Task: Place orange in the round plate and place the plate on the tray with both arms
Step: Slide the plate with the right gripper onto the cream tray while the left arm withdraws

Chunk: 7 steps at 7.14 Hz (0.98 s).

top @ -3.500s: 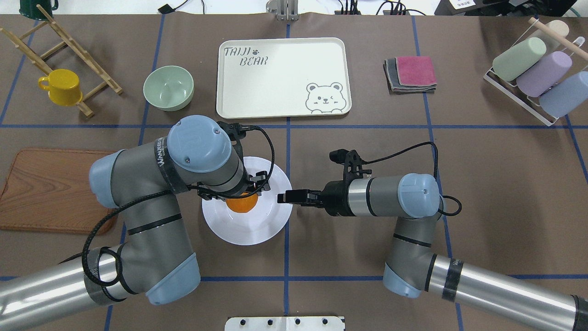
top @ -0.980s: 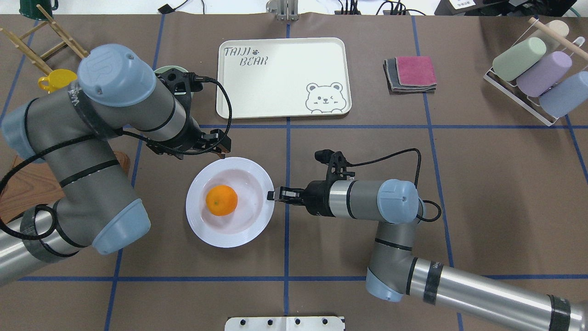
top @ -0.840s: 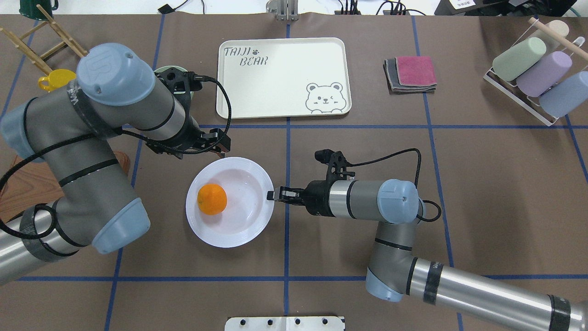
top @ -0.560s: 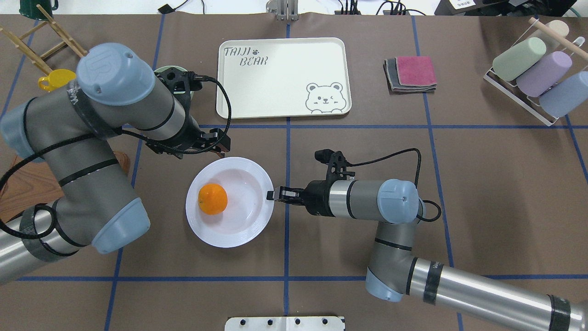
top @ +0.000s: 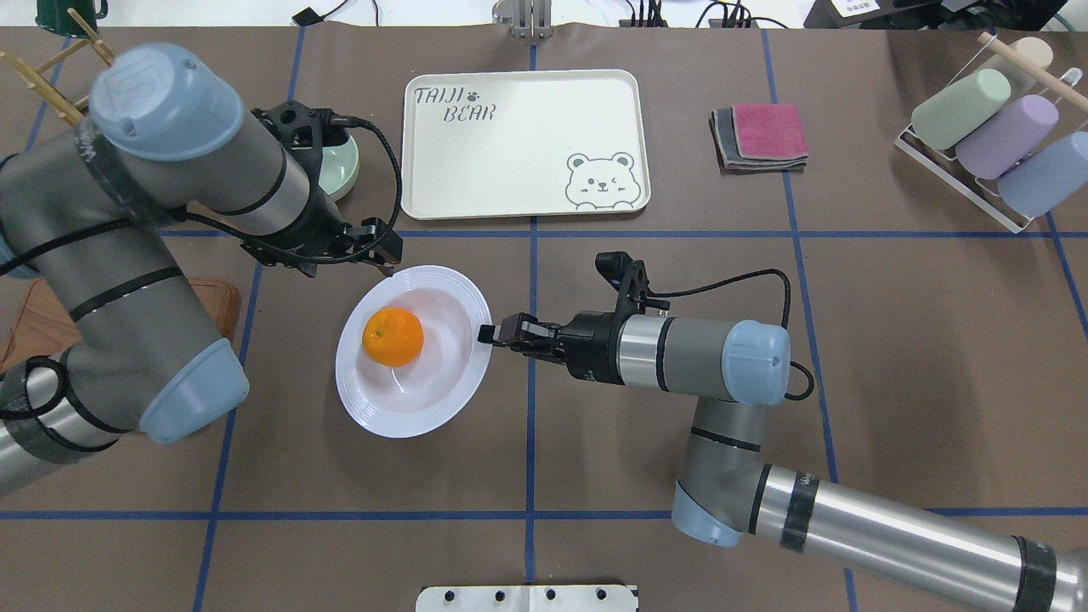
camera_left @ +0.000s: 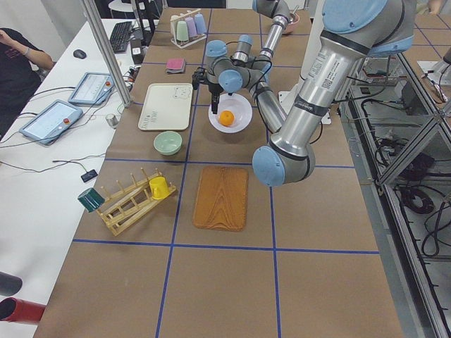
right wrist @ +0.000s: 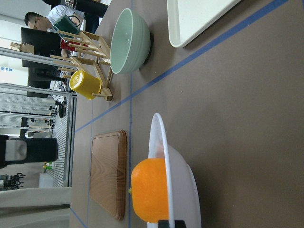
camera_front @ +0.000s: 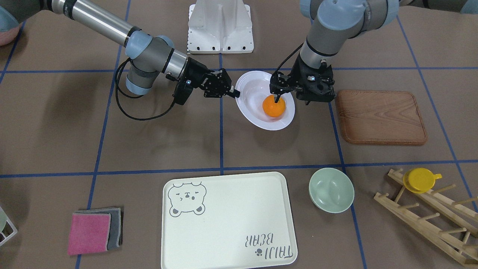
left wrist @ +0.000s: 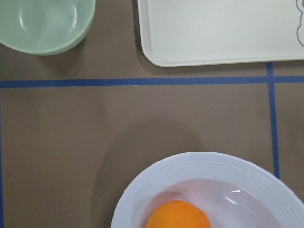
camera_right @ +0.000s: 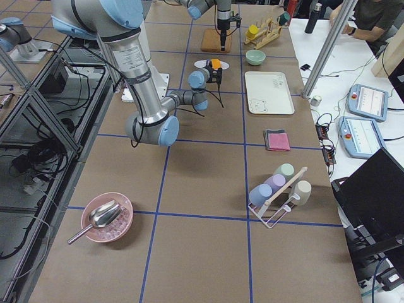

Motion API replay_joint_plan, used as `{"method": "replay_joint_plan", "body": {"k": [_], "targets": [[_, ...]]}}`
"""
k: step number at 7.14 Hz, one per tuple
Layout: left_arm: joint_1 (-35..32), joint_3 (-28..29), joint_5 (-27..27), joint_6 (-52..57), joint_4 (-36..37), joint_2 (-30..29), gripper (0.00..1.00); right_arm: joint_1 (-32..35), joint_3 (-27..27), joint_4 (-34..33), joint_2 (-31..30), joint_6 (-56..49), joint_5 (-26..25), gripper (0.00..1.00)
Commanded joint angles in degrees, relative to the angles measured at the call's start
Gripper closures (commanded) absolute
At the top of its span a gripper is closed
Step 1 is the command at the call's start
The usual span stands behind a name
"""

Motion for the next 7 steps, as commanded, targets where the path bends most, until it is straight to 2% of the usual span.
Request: {"method": "replay_joint_plan", "body": {"k": [1, 3, 4, 5, 6, 7], "targets": [[-6.92, -3.17, -3.16, 11.39, 0.06, 7.16, 0.03, 0.78, 0.02, 2.73, 0.01, 3.09, -3.89, 1.0], [-15.97, -3.27, -7.64, 25.27, 0.06, 12.8, 0.03, 5.06, -0.15, 1.6, -0.08, 5.64, -4.71, 1.0], [-18.28, -3.18, -7.74, 29.6, 0.06, 15.0, 0.03, 7.18, 0.02, -4.06, 0.0, 5.73, -6.88, 1.0], [-20.13, -3.09, -7.75, 32.87, 0.06, 16.5, 0.03, 8.24, -0.15, -9.86, 1.14, 6.69, -12.04, 1.0], [-21.8, -2.66, -7.66, 35.77, 0.06, 17.03, 0.03, 9.56, -0.24, -15.23, 3.32, 9.05, -12.87, 1.0], [-22.77, -2.48, -7.74, 36.84, 0.06, 17.82, 0.03, 10.53, -0.51, -16.5, 4.04, 11.42, -14.62, 1.0]]}}
